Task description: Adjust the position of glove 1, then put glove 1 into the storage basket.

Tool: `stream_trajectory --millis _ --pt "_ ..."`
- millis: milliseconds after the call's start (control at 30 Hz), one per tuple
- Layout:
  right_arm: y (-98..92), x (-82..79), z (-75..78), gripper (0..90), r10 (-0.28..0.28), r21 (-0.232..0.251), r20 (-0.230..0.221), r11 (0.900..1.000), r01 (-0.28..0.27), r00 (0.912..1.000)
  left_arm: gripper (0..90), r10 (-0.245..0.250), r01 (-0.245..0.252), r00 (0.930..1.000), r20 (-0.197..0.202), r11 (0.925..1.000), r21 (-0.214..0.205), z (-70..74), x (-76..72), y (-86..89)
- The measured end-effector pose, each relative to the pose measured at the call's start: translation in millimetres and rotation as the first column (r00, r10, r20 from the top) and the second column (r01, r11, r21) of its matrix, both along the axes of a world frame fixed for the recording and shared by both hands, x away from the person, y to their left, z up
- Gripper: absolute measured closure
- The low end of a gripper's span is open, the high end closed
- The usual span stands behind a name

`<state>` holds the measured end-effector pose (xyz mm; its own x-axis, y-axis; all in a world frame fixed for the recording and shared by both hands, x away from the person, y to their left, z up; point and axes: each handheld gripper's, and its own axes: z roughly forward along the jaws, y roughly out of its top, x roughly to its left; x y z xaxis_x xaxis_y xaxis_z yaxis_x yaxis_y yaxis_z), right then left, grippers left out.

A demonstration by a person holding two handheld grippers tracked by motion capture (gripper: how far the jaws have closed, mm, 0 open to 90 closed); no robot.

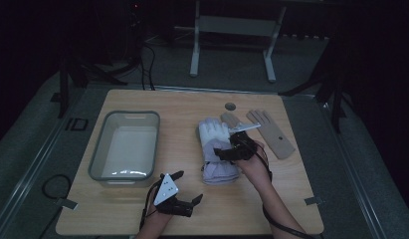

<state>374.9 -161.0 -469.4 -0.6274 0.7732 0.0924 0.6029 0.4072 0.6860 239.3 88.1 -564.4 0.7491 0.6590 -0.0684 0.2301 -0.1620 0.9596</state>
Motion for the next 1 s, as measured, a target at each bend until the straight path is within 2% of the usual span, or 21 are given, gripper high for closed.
stream_trajectory --millis 33,167,200,267,400,500,533,567,633,700,800,933,1000 --pt "-4.4 -0.9 0.3 14.5 0.005 0.022 0.001 0.9997 -0.006 1.0 0.1 0.003 -0.003 1.0 -0.002 1.0 -0.005 -0.1 0.5 0.7" --pt "-20.6 -6.6 -1.1 13.4 0.061 0.064 0.031 0.996 -0.063 0.9977 0.1 0.016 -0.017 0.9996 -0.021 0.9998 -0.014 0.0 2.2 1.6" --pt "-24.0 -8.2 -2.2 13.6 0.072 0.061 0.05 0.9953 -0.075 0.9962 0.1 0.022 -0.022 0.9994 -0.028 0.9998 -0.001 0.2 3.0 1.3" --pt "-30.0 -11.6 -4.3 13.6 0.087 0.022 0.087 0.9958 -0.089 0.9924 0.1 0.028 -0.028 0.9986 -0.045 0.9996 0.003 0.3 4.4 0.9" --pt "-41.2 -15.4 -8.4 13.7 0.085 0.019 0.094 0.996 -0.088 0.9919 0.1 0.021 -0.02 0.9967 -0.079 0.9997 0.014 0.8 7.2 1.1" --pt "-52.2 -20.8 -8.8 13.6 0.078 0.042 0.125 0.9956 -0.084 0.9892 0.1 0.006 -0.009 0.9915 -0.13 0.9996 -0.025 5.2 9.9 1.6" --pt "-60.1 -25.2 -8.0 13.5 0.075 0.033 0.18 0.9961 -0.082 0.9809 0.1 -0.003 -0.003 0.9901 -0.14 0.9991 -0.042 8.1 10.9 1.9" --pt "-60.1 -25.2 -8.0 13.5 0.075 0.033 0.18 0.9961 -0.082 0.9809 0.1 -0.005 -0.001 0.9896 -0.143 0.9989 -0.046 9.7 11.2 1.5" --pt "-68.0 -29.0 -6.5 14.0 0.068 0.012 0.21 0.9974 -0.072 0.9754 0.1 -0.015 0.01 0.9907 -0.135 0.9993 -0.035 13.3 11.7 0.1" --pt "-73.7 -29.5 -6.2 14.1 0.069 0.015 0.186 0.9972 -0.073 0.9802 0.1 -0.013 0.012 0.992 -0.126 0.9999 -0.007 15.8 11.8 -2.2" --pt "-82.9 -31.4 -5.6 14.3 0.055 0.031 0.137 0.9978 -0.06 0.9891 0.1 -0.006 0.005 0.9915 -0.13 1.0 -0.008 19.6 13.1 -4.9" --pt "-90.9 -32.3 -5.3 12.3 0.038 0.085 0.105 0.9953 -0.047 0.9938 0.1 0.02 -0.02 0.9898 -0.141 0.9998 0.006 28.1 19.3 -8.6" --pt "-90.5 -31.8 -3.7 10.5 0.045 0.091 0.096 0.9944 -0.054 0.9944 0.1 0.015 -0.014 0.9885 -0.15 0.9999 0.009 33.6 23.8 -10.3"
